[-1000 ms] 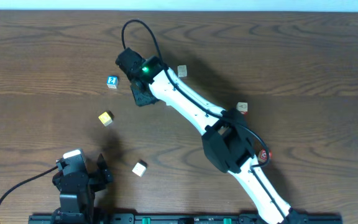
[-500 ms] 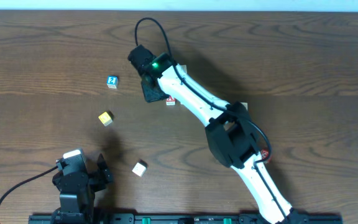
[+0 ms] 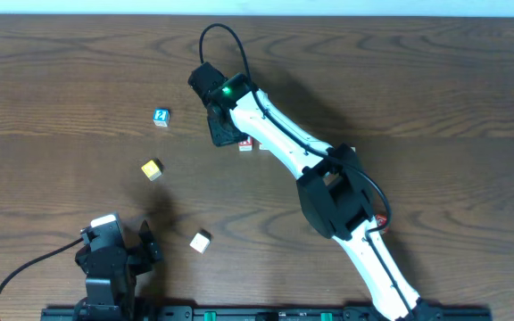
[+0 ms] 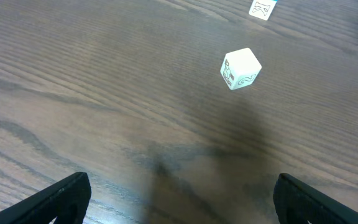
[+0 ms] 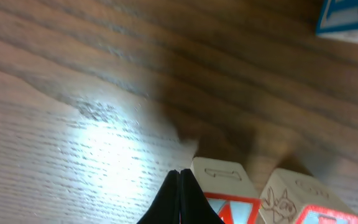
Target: Spell out Ai2
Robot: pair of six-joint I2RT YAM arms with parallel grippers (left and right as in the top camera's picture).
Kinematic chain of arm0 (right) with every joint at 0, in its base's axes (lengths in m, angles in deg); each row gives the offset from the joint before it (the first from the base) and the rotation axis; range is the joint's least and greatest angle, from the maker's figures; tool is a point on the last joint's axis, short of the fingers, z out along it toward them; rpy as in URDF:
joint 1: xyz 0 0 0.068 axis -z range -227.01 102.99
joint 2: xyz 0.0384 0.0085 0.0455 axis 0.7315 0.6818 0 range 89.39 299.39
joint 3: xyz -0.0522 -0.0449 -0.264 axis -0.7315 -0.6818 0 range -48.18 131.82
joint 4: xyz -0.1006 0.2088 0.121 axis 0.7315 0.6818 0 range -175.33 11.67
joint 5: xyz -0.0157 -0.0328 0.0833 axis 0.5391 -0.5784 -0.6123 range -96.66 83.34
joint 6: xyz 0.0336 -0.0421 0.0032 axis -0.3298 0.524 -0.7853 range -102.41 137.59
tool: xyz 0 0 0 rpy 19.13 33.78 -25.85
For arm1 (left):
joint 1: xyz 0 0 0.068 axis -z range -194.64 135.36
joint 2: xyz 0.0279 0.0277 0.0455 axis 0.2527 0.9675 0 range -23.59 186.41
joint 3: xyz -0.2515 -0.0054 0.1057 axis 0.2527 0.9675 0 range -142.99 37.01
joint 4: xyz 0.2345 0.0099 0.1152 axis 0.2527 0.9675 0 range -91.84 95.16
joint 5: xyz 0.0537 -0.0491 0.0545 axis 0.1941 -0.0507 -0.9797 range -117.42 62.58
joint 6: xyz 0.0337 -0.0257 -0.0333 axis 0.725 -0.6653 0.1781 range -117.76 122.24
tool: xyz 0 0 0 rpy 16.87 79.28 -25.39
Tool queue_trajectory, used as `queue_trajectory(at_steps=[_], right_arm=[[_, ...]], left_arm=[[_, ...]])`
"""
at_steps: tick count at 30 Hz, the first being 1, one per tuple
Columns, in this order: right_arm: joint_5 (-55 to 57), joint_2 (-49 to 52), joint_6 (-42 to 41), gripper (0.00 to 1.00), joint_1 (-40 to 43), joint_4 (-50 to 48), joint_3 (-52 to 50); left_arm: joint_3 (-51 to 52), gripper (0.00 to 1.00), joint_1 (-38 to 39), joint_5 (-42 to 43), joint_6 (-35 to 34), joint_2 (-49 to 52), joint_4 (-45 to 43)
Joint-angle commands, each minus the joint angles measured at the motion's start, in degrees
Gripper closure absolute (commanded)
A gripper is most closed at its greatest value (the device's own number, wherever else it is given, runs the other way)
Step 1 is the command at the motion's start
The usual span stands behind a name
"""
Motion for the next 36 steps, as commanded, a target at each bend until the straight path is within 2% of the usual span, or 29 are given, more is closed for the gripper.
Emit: queue_trajectory(at_steps=[1, 36], right_arm=[[0.8, 0.7, -0.6, 0.98, -0.1, 0.8, -0.4], [1.2, 0.7, -0.6, 0.98, 2.6, 1.2, -0.4]], left_arm=[[0.3, 0.05, -0.2, -1.0, 0.4, -0.3, 1.9], [0.3, 0.05, -0.2, -1.0, 0.4, -0.3, 1.9]])
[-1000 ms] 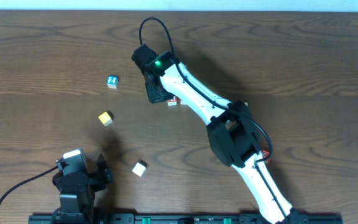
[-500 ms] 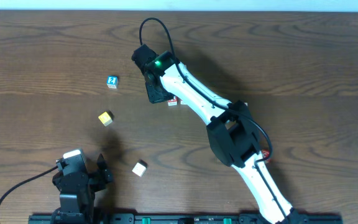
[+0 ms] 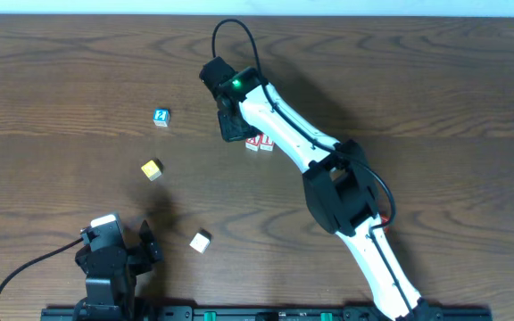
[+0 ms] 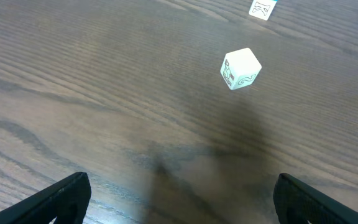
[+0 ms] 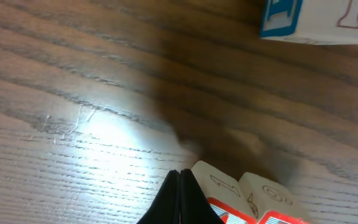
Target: Spell out Ai2
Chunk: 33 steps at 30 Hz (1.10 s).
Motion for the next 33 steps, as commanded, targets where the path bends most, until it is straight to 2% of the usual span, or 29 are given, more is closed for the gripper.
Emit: queue_trajectory(at_steps=[1, 21, 33], right_arm=[[1.0, 0.7, -0.6, 0.98, 0.2, 0.2, -0.4], [0.1, 0.7, 1.2, 0.98, -0.1, 3.0, -0.4], [-0.7, 0.7, 3.0, 0.98, 1.7, -3.5, -0.3]], left_arm=[[0.3, 0.05, -0.2, -1.0, 0.4, -0.3, 1.9], [0.3, 0.05, -0.2, -1.0, 0.4, -0.3, 1.9], [0.3, 0.05, -0.2, -1.0, 0.4, -0.3, 1.9]])
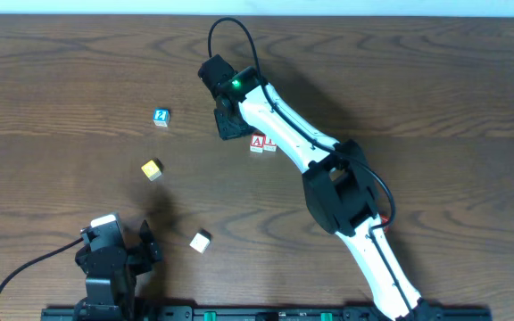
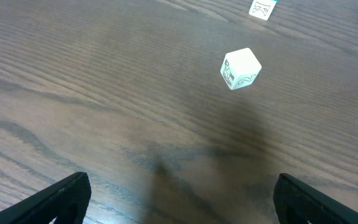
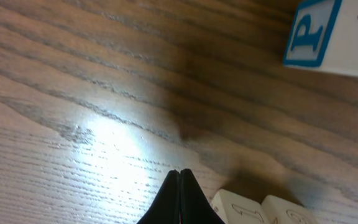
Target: Spell out Ai2
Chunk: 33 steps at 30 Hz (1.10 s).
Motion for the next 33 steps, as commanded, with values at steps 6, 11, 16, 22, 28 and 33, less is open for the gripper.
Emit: queue_trajectory(at_steps=[6, 11, 16, 22, 28, 33], right_arm=[[-2.0, 0.7, 0.0, 0.98, 5.7, 0.2, -0.3], [-3.8, 0.7, 0.0, 0.98, 7.9, 2.2, -0.3], [-3.8, 0.7, 0.0, 0.98, 8.3, 4.5, -0.3], [-3.8, 0.7, 0.0, 0.98, 8.2, 7.2, -0.3], [-5.1, 0.7, 0.0, 0.98, 8.2, 8.5, -0.3], [-5.8, 0.7, 0.0, 0.98, 8.2, 9.2, -0.3]], left_arm=[[0.3, 0.05, -0.2, -1.0, 0.4, -0.3, 1.9], [0.3, 0.05, -0.2, -1.0, 0.4, -0.3, 1.9], [0.3, 0.05, -0.2, -1.0, 0.4, -0.3, 1.9], [0.3, 0.05, -0.2, -1.0, 0.4, -0.3, 1.9], [0.3, 0.05, -0.2, -1.0, 0.4, -0.3, 1.9], [0.3, 0.05, -0.2, -1.0, 0.4, -0.3, 1.9]])
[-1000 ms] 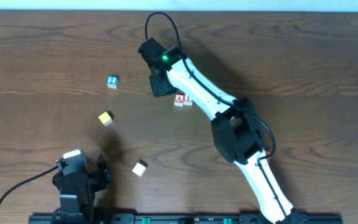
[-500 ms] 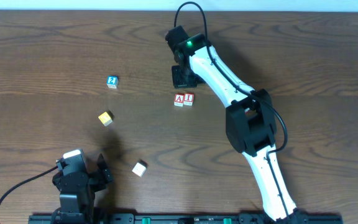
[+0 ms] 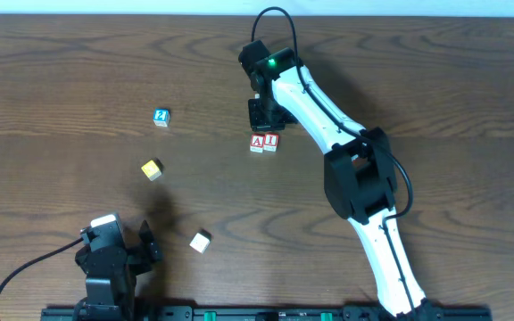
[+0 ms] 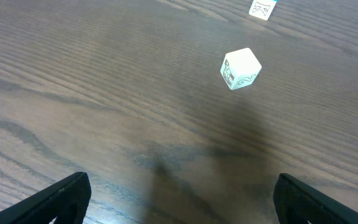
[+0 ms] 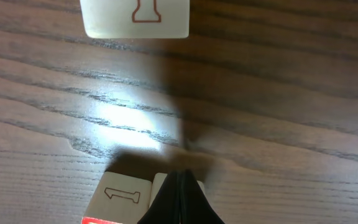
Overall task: Spell out Ai2
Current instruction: 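Nudge the I block to align it beside the A block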
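Two red-lettered blocks, A (image 3: 257,143) and I (image 3: 271,140), stand touching side by side mid-table. My right gripper (image 3: 261,116) is shut just behind them. In the right wrist view its tips (image 5: 180,183) lie over one block of the pair, beside a block face with an outlined 1 (image 5: 120,196). A pale block with a red outline figure (image 5: 135,17) lies beyond. My left gripper (image 4: 182,208) stands open and empty at the front left, a white block with green drawings (image 4: 241,68) ahead of it.
A blue-lettered block (image 3: 161,117) sits at the left. A yellow block (image 3: 152,169) lies below it, and the white block (image 3: 201,240) is nearer the front. The right arm (image 3: 328,116) stretches diagonally across the table's middle.
My right gripper, still shut, has moved from the left side of the red pair to just behind it. The pair has barely shifted. The left arm is unchanged.
At first my shut right gripper covered the red blocks from the left, with the pair further left. Then the pair stood a little further right each time, with the gripper at its left. Now the gripper is behind the pair.
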Robot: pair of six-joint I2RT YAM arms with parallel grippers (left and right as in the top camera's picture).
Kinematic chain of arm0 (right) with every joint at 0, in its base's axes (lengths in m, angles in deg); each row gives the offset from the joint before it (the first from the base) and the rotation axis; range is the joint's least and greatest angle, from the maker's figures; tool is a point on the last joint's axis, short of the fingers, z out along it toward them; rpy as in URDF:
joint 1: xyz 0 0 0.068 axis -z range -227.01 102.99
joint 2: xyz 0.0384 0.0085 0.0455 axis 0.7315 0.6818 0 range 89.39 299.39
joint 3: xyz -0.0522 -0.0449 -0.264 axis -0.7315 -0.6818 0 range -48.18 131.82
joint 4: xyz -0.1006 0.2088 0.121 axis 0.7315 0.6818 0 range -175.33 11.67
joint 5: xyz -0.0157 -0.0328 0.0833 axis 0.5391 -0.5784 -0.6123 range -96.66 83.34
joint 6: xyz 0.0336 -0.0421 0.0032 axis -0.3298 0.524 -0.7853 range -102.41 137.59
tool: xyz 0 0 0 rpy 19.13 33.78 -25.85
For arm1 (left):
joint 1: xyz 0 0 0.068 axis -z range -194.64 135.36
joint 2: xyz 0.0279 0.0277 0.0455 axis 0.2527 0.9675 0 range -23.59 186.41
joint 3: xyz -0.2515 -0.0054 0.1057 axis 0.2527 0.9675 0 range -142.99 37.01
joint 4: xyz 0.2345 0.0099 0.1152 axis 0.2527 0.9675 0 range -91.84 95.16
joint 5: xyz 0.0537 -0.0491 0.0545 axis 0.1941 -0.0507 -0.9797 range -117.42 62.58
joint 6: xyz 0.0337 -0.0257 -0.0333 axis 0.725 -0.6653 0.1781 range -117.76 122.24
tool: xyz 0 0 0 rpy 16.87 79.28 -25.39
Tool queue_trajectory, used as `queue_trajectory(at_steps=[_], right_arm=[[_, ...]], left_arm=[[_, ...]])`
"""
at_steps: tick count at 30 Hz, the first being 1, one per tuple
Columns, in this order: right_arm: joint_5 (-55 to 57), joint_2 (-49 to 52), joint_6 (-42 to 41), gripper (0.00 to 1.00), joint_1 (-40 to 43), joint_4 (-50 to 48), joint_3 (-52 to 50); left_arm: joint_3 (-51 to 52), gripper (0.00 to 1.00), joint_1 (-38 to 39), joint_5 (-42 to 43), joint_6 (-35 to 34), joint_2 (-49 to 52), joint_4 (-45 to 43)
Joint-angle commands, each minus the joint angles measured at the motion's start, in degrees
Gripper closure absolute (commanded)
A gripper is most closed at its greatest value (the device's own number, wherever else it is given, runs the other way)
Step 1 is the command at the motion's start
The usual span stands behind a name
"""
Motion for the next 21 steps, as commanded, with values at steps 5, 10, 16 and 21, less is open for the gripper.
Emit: queue_trajectory(at_steps=[5, 10, 16, 21], right_arm=[[-2.0, 0.7, 0.7, 0.98, -0.4, 0.7, -0.3], [-2.1, 0.7, 0.7, 0.99, -0.7, 0.9, -0.3], [-2.1, 0.7, 0.7, 0.98, -1.2, 0.8, -0.3], [-1.0, 0.7, 0.6, 0.98, -1.2, -0.9, -0.3]], left_arm=[[0.3, 0.05, -0.2, -1.0, 0.4, -0.3, 1.9], [0.3, 0.05, -0.2, -1.0, 0.4, -0.3, 1.9], [0.3, 0.05, -0.2, -1.0, 0.4, -0.3, 1.9], [0.3, 0.05, -0.2, -1.0, 0.4, -0.3, 1.9]])
